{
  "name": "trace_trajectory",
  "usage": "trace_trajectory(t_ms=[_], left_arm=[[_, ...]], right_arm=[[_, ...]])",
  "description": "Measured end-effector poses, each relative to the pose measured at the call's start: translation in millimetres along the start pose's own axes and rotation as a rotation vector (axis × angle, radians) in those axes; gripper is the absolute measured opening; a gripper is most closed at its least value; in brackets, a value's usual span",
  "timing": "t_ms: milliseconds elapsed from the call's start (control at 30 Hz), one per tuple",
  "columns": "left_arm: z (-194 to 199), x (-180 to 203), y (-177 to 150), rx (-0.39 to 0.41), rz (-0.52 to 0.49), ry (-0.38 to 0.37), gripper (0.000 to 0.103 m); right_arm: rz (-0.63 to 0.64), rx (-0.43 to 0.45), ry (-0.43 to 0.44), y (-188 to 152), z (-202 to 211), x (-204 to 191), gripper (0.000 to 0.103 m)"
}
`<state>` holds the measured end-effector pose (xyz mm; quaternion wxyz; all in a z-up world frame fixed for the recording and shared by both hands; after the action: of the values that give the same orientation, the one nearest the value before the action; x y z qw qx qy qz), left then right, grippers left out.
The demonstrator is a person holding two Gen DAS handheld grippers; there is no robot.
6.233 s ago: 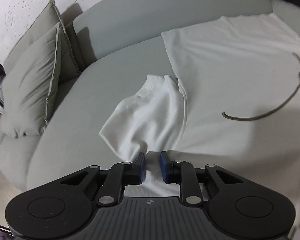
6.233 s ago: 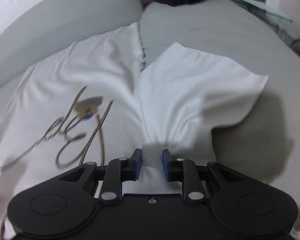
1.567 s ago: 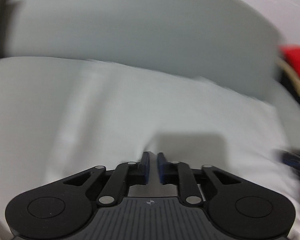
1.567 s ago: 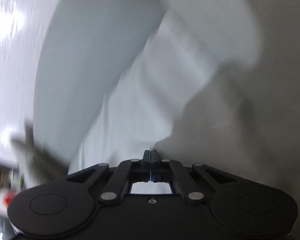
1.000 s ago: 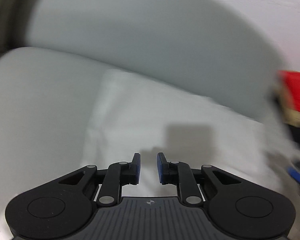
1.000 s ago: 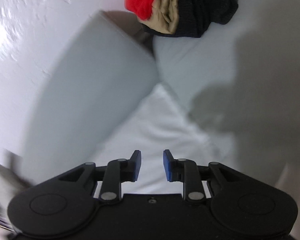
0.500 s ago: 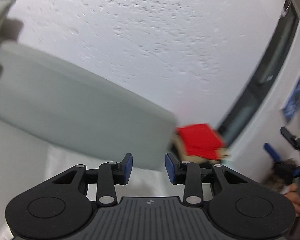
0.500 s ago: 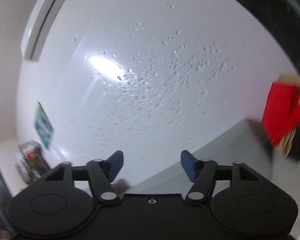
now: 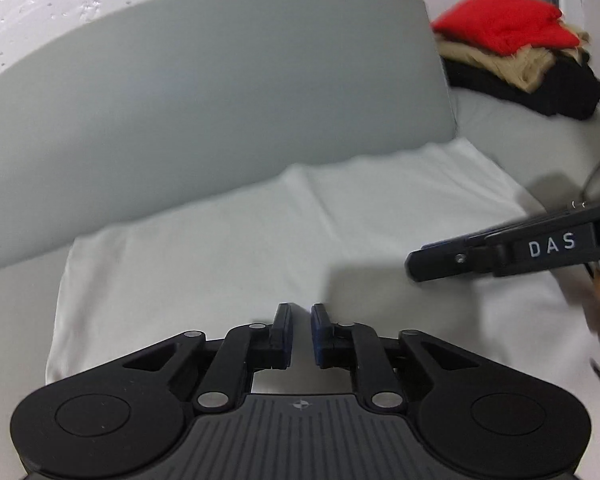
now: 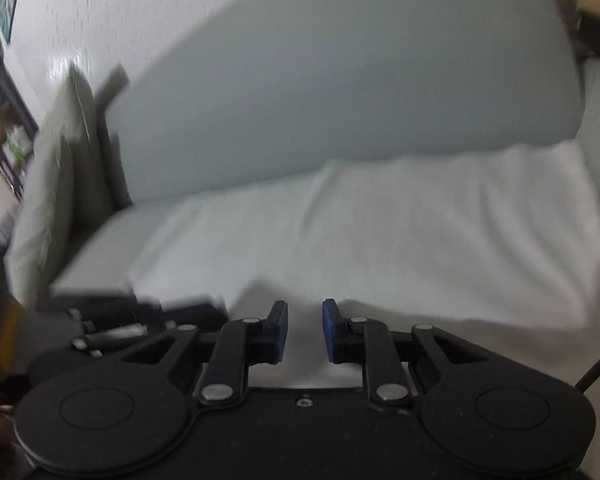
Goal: Fold clothes
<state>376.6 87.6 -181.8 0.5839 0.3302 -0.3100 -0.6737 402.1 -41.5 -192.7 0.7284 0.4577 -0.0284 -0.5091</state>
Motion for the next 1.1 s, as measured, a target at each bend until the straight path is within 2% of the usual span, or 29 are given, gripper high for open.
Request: trace_trajectory(t_ms=[33, 100, 133, 200, 267, 300, 333, 400, 433, 500, 567, 633, 767, 800, 933, 1000, 1033, 1067, 1100], left_arm=[[-9, -15, 5, 0.016, 0.037, 0.055, 0.023], [-28, -46, 14, 0.03, 0.106, 0.178, 0.025], [-37, -62, 17, 0.031, 0.135, 0.248, 0.025], [-51, -90, 22, 0.025, 0.185, 0.375, 0.03], [-58, -112, 24, 0.006, 0.214, 0.47, 0.026], [-58, -119, 25, -0.003, 0.221, 0.5, 0.029], [-55, -124, 24, -0.012, 0.224, 0.52, 0.041], [-50, -129, 24, -0.034, 0.218, 0.561, 0.044], [-48, -127, 25, -0.052, 0.202, 0.583, 0.042], [-43, -125, 26, -0.129, 0.18, 0.648, 0.026], [-3, -128, 18, -0.149, 0.225, 0.586, 0.027], [42, -131, 9, -0.153, 0.277, 0.502, 0.027], [155, -117, -2, -0.079, 0.288, 0.356, 0.029], [186, -115, -6, -0.058, 0.277, 0.329, 0.032], [294, -94, -20, 0.009, 0.253, 0.229, 0.033], [334, -84, -29, 0.032, 0.248, 0.171, 0.036], [351, -79, -35, 0.036, 0.25, 0.145, 0.039], [364, -73, -42, 0.029, 0.253, 0.126, 0.041], [371, -65, -54, 0.005, 0.255, 0.112, 0.043]], right_arm=[[-0.027, 0.031, -0.011, 2, -1, 4, 0.003], [-0.081, 0.134, -0.134, 22, -9, 30, 0.003], [-0.132, 0.159, -0.172, 30, -13, 47, 0.0], [-0.222, 0.207, -0.223, 43, -16, 74, 0.0], [-0.214, 0.258, -0.37, 48, -13, 85, 0.0], [-0.214, 0.279, -0.451, 48, -10, 91, 0.0], [-0.213, 0.301, -0.532, 47, -8, 98, 0.0], [-0.203, 0.301, -0.546, 46, -6, 97, 0.0], [-0.166, 0.287, -0.585, 46, -9, 88, 0.0], [-0.134, 0.246, -0.638, 46, -9, 71, 0.0], [-0.171, 0.241, -0.638, 45, 15, 60, 0.009], [-0.222, 0.26, -0.573, 44, 55, 45, 0.016], [-0.203, 0.313, -0.443, 26, 167, 6, 0.034], [-0.195, 0.317, -0.411, 16, 198, -1, 0.035], [-0.192, 0.32, -0.309, -7, 296, -37, 0.039], [-0.197, 0.345, -0.268, -15, 339, -51, 0.043], [-0.201, 0.353, -0.255, -24, 354, -58, 0.048], [-0.204, 0.359, -0.243, -34, 369, -66, 0.055], [-0.208, 0.366, -0.231, -44, 383, -73, 0.057]])
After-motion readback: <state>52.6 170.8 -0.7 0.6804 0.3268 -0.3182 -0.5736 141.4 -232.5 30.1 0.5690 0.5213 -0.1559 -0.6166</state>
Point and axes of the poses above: each gripper's, at about its wrist camera, not at the fingertips, and z roughly against the way its jaws point, x to its right, y to its top, the point moved 1 cm from there along -z, roughly the way its jaws point
